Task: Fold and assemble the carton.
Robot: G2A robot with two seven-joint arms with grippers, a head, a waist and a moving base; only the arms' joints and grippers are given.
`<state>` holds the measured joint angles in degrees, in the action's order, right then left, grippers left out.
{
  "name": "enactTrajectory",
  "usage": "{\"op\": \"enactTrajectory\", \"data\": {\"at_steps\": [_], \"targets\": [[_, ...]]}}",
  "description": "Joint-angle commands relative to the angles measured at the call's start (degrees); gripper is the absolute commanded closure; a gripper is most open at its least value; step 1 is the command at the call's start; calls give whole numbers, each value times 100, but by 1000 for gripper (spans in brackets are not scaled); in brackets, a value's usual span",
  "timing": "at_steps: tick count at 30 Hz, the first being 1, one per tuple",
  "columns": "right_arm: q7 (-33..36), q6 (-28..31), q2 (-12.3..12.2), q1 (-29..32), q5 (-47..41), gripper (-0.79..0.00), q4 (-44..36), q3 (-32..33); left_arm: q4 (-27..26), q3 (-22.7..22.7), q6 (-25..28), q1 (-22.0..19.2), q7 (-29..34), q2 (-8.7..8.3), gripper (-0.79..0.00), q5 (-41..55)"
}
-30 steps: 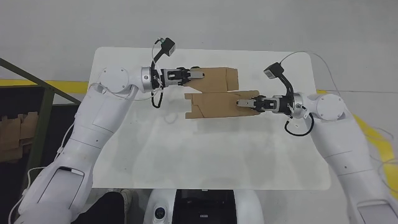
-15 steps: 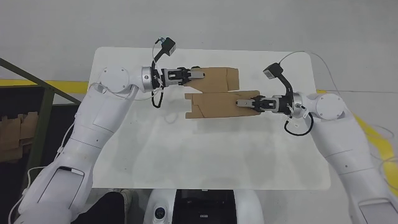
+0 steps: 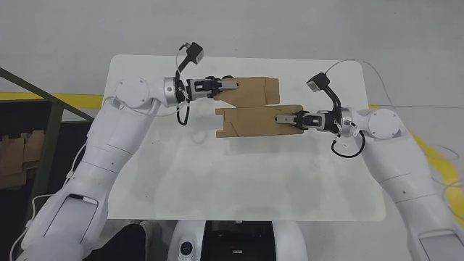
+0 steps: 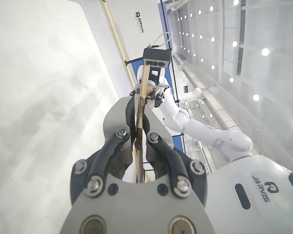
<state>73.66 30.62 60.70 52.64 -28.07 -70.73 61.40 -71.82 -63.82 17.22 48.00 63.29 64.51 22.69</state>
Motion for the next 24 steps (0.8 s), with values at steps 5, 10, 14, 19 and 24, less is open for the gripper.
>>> {"op": "enactTrajectory", "data": {"at_steps": [5, 10, 14, 19, 24], "targets": [[-80, 15, -1, -60, 39, 0, 243, 7, 45, -150, -2, 71, -1, -10, -785, 386], [-159, -51, 5, -72, 83, 0, 337, -2, 33, -242, -44, 155, 92, -34, -785, 502], [-250, -107, 12, -77, 155, 0, 369, -20, 10, -273, -81, 186, 151, -50, -785, 477], [-300, -142, 23, -87, 209, 0, 386, -51, -89, -337, -78, 241, 199, -69, -785, 511], [-371, -220, 37, -110, 309, 0, 407, -97, -261, -380, -115, 240, 247, -86, -785, 491]]}}
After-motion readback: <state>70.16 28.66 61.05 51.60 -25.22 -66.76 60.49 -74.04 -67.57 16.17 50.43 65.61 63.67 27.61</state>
